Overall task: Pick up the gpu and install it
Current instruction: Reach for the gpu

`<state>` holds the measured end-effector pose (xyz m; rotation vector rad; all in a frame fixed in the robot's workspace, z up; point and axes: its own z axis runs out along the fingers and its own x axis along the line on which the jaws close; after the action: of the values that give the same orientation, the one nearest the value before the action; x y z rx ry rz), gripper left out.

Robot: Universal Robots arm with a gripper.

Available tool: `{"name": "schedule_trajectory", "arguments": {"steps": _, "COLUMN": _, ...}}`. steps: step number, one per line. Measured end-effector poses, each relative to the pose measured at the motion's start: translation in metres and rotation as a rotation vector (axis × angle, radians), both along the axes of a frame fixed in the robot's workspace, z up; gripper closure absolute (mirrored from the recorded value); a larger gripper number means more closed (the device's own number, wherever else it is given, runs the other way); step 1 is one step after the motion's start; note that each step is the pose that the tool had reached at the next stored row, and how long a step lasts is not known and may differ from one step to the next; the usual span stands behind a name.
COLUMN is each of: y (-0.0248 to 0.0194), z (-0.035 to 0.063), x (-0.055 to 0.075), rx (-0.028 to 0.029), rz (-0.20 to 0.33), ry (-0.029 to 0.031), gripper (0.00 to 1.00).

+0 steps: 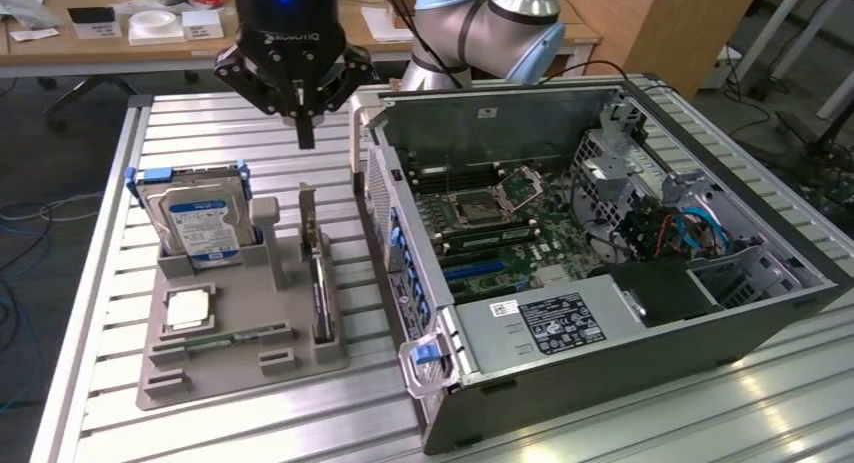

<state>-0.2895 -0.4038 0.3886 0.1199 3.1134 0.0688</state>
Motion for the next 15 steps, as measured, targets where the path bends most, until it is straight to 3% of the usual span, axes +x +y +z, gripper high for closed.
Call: {"name": "schedule_trajectory", "arguments": {"steps": 15, "y": -0.0170, "z": 0.0000, "x": -0.005, "rx": 0.0000, "rz": 0.000, "ry": 0.0001, "gripper": 0.89}}
